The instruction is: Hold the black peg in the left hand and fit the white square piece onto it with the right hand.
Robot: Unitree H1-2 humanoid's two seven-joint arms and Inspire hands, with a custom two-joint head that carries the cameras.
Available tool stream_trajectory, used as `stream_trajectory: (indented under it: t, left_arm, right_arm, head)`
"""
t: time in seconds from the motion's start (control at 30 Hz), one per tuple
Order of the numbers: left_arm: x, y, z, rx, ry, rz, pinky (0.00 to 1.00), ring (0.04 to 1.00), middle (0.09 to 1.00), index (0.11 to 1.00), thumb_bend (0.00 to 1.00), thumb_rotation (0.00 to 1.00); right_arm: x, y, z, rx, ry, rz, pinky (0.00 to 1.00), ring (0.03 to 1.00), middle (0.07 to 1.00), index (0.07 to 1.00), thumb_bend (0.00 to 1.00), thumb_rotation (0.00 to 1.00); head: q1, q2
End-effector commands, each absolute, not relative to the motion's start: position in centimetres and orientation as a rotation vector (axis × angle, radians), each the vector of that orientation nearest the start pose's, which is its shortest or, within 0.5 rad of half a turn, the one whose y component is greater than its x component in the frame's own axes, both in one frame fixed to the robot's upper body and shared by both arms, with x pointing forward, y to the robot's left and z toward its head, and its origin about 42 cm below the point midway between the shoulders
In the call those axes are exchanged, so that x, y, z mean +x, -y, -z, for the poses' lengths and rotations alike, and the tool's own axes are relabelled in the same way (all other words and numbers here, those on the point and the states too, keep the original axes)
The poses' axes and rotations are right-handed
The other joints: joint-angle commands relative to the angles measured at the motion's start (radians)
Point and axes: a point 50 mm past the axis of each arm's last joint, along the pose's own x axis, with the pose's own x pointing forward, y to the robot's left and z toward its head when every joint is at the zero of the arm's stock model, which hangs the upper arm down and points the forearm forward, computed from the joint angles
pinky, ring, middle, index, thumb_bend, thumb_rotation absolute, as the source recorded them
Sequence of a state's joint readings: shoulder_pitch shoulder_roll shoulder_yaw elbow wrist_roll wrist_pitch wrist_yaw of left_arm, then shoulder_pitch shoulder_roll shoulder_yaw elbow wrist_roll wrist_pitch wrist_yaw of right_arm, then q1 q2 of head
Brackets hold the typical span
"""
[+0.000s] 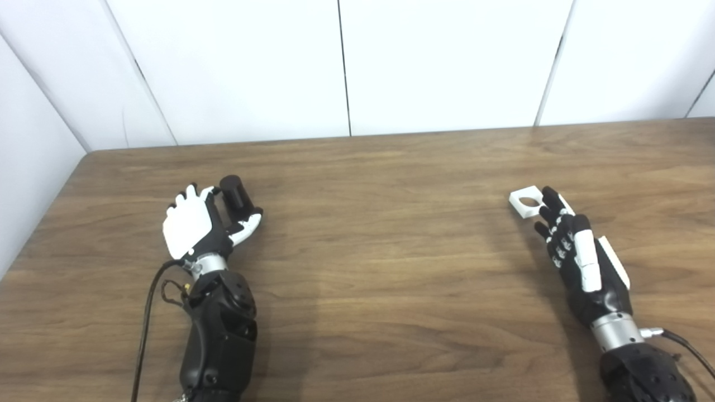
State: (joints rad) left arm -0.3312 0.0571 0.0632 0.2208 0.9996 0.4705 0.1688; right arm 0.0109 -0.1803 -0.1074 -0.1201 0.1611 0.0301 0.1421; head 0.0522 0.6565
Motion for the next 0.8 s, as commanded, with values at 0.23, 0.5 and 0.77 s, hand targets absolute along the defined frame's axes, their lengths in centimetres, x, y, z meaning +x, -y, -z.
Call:
stream_trajectory:
  t: [0.23,0.5,0.77]
  left_arm:
    - [38.49,-24.96,-15.32,1.048,-0.167,-0.46,1.0,1.0,0.97,0.79,0.79,0.5]
    - [38.31,-24.72,-15.15,1.041,-0.164,-0.44,1.0,1.0,0.962,0.766,0.78,0.49]
    - [38.14,-24.61,-15.33,1.042,-0.157,-0.425,1.0,1.0,0.948,0.737,0.77,0.43]
  right_arm:
    - [27.47,28.78,-12.95,-0.046,0.089,-0.059,0.96,1.0,1.0,0.958,0.64,1.0]
    - [27.57,28.66,-12.97,-0.041,0.084,-0.05,0.95,1.0,1.0,0.953,0.64,1.0]
    - [27.54,28.78,-13.23,-0.034,0.087,-0.054,0.97,1.0,1.0,0.956,0.65,1.0]
  head:
    - [0.0,0.005]
    - [0.0,0.01]
    - [0.006,0.018]
